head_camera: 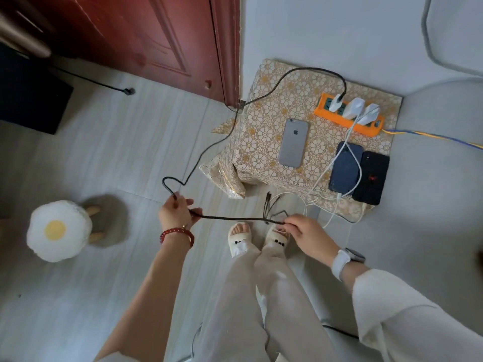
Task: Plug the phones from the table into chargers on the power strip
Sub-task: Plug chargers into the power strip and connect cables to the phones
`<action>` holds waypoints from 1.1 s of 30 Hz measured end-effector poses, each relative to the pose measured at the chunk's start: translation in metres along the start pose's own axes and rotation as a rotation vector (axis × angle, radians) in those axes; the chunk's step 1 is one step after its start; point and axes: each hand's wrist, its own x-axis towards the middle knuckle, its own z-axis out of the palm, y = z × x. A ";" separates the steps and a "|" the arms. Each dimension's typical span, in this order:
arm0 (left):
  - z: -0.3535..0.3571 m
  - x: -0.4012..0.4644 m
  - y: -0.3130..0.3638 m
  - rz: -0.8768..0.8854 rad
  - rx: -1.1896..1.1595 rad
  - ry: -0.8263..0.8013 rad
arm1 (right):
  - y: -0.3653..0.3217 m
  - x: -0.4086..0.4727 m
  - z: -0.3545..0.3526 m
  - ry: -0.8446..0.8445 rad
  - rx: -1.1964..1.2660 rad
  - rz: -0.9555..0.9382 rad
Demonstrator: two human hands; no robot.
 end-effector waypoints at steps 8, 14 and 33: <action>0.016 -0.038 -0.042 1.079 1.053 -0.306 | -0.045 0.004 -0.006 -0.012 0.141 -0.192; 0.011 -0.022 -0.040 1.134 1.044 -0.138 | -0.037 -0.003 -0.010 -0.074 0.156 -0.106; 0.009 -0.019 -0.040 1.172 1.092 -0.212 | -0.036 0.001 -0.026 -0.143 0.093 -0.093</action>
